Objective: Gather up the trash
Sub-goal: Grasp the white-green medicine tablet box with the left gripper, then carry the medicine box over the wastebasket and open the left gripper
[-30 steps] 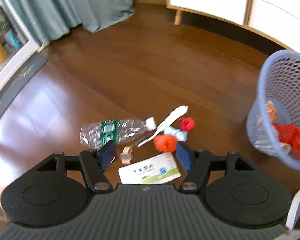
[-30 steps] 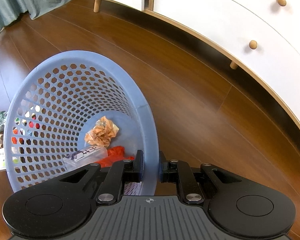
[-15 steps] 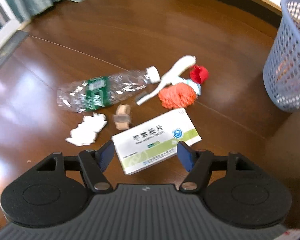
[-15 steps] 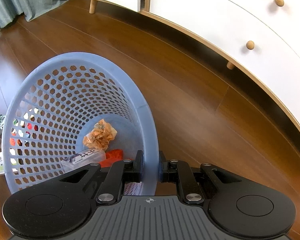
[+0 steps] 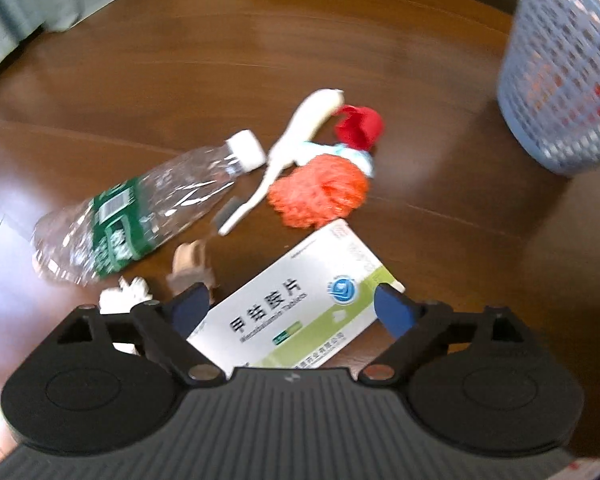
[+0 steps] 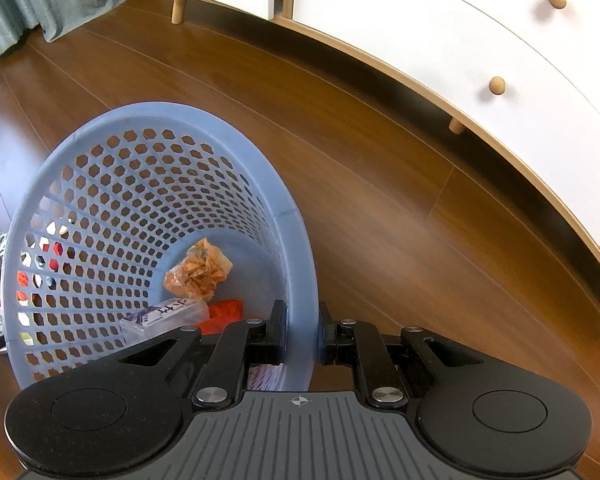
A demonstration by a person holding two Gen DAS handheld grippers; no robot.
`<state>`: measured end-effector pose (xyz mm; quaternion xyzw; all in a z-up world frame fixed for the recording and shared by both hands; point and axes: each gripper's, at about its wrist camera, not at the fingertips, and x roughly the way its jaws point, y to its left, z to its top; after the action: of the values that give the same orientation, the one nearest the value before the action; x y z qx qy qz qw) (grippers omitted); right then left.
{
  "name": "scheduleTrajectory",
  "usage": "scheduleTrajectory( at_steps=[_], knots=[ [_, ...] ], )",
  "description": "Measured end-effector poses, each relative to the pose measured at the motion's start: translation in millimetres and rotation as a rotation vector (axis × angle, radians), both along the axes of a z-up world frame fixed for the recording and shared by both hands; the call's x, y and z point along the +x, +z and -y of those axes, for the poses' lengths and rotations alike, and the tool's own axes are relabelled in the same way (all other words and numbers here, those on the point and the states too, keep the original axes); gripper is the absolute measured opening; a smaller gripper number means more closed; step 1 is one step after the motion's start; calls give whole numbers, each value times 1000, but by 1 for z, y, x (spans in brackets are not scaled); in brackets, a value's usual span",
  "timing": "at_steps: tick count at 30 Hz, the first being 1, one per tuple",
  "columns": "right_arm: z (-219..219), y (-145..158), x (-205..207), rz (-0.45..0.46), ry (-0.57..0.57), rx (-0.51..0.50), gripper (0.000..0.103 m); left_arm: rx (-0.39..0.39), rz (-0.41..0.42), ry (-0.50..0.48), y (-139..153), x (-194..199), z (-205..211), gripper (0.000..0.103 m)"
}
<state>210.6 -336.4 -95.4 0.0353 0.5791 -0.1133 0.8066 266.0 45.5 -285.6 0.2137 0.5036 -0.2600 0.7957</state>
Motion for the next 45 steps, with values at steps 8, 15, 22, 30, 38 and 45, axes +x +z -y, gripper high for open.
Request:
scheduleTrajectory(
  at_steps=[8,15,22,30,38,45],
  knots=[
    [1,0,0,2,1,1,11,116,-36,-192,-32,-3,18,100],
    [4,-1,1,2,-3,8,10,130,-68,-167,-41,-9,23,94],
    [5,0,0,10,4,17,10,131,-178,-102,-42,-33,32,83],
    [9,-2,1,4,4,19,10,88,-196,-49,-40,-31,25,74],
    [6,-2,1,7,13,6,10,95,-144,30,-6,-39,24,74],
    [1,-2,3,21,32,-17,10,27,-97,186,69,-27,47,74]
  ],
)
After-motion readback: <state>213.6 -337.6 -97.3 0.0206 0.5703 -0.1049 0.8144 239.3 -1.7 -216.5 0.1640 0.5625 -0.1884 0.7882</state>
